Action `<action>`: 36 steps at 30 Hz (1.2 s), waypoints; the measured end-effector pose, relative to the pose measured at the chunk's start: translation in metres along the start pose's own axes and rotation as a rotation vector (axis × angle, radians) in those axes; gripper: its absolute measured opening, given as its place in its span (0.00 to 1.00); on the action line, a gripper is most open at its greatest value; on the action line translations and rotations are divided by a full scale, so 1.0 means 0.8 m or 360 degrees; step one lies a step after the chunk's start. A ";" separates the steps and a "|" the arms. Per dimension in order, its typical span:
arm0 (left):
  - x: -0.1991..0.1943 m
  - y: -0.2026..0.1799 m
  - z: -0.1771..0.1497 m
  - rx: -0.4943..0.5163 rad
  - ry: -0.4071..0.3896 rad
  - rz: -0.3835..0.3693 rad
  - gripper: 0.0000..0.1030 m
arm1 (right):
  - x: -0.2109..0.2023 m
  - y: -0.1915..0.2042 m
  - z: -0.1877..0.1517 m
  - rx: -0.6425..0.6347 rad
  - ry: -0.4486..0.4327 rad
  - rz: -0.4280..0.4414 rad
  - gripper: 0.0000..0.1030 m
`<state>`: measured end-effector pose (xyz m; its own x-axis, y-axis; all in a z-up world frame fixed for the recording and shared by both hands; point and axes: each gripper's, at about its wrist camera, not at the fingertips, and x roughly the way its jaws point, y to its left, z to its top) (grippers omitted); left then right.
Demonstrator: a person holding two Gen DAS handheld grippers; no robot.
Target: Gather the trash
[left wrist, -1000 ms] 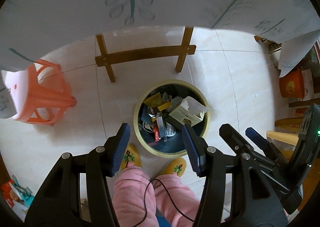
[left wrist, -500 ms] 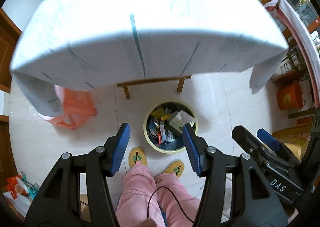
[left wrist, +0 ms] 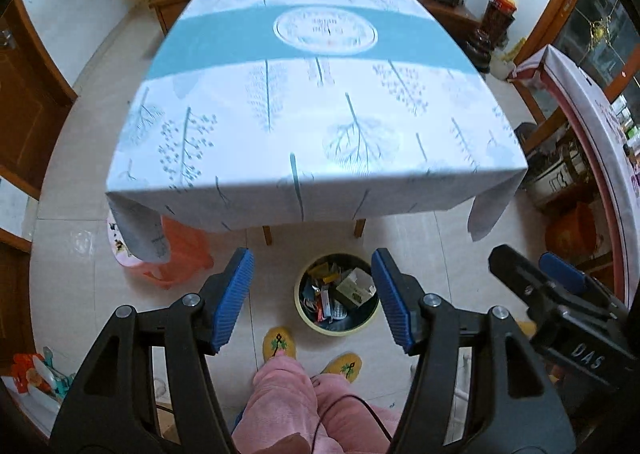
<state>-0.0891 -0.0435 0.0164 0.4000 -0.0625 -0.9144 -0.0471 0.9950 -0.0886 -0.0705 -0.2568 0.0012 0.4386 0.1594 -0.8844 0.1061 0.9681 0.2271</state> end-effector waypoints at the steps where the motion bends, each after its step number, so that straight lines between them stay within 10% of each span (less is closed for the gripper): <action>1: -0.008 -0.002 0.002 -0.0005 -0.0018 0.0006 0.57 | -0.010 0.003 0.004 -0.0007 -0.0015 0.0009 0.97; 36: -0.065 -0.031 0.042 -0.0027 -0.0229 0.0104 0.57 | -0.086 0.041 0.049 -0.0235 -0.0287 -0.0029 0.97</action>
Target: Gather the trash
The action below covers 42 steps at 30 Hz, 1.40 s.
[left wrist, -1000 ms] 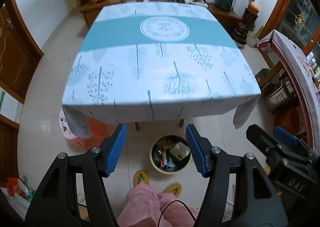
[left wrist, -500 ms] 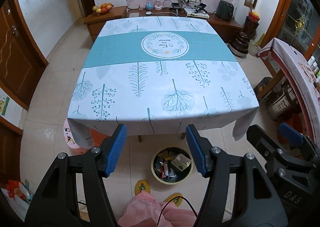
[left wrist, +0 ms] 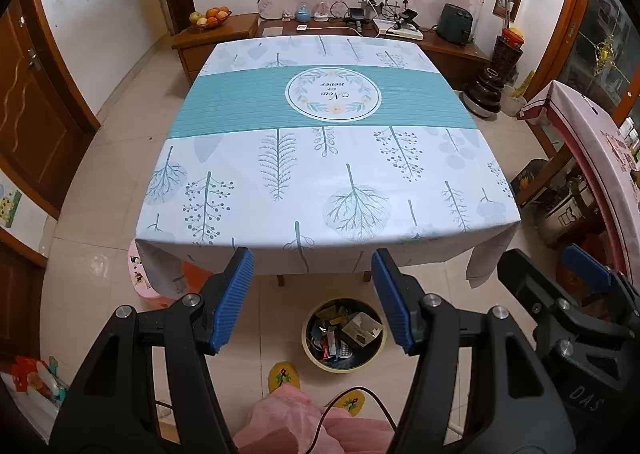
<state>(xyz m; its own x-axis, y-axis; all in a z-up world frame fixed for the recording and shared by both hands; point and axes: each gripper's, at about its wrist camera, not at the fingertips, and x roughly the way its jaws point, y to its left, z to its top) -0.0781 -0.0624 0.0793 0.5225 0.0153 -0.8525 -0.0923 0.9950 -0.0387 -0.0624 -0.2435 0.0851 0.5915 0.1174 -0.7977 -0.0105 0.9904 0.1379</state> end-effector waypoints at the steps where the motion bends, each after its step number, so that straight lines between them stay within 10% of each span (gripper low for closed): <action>1: 0.000 0.000 0.001 -0.0002 0.0000 0.0001 0.57 | 0.000 0.000 0.000 0.0000 -0.0001 0.0000 0.97; 42: -0.002 0.003 -0.009 0.0002 -0.0004 0.0027 0.57 | -0.003 0.002 0.002 0.0011 -0.0003 -0.0003 0.97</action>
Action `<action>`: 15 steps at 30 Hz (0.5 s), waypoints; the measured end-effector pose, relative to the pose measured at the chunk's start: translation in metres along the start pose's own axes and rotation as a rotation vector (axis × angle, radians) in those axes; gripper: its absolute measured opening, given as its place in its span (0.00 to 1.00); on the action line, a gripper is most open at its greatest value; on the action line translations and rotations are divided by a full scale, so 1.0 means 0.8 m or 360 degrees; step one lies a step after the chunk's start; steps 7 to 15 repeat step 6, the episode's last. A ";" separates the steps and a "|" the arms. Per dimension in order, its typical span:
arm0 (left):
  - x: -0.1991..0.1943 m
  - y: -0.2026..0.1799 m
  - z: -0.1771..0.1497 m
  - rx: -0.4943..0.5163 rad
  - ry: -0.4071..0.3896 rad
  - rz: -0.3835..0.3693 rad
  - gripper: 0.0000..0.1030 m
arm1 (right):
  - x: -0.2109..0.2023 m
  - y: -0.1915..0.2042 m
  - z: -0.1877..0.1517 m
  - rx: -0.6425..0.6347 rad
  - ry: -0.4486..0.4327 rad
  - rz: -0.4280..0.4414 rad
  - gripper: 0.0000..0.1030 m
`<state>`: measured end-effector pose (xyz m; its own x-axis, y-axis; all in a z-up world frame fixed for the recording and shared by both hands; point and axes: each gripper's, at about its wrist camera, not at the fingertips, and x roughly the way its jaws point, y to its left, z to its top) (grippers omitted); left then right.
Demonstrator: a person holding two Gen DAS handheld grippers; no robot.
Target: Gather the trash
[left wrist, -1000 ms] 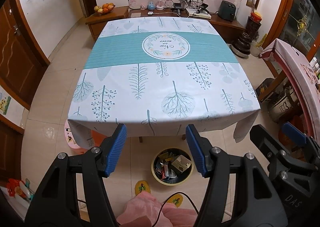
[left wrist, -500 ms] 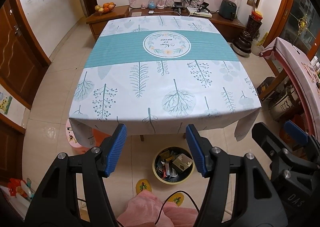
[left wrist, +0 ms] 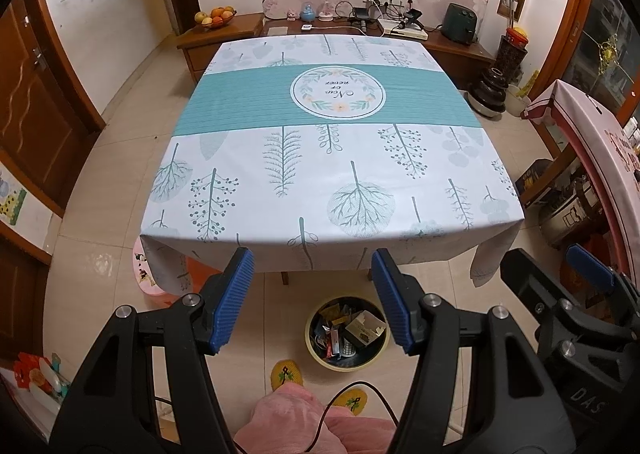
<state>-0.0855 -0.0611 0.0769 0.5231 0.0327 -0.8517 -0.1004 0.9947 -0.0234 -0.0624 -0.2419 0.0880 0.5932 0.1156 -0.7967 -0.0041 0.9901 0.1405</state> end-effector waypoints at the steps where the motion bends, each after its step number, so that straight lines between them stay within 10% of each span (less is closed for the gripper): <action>1: 0.000 -0.001 0.001 -0.0002 -0.0001 0.0002 0.57 | 0.000 0.001 -0.001 0.0003 0.0000 -0.0001 0.97; 15: 0.002 -0.002 0.003 -0.0006 -0.0007 0.0002 0.57 | 0.000 0.001 -0.001 0.0002 -0.0001 -0.0002 0.97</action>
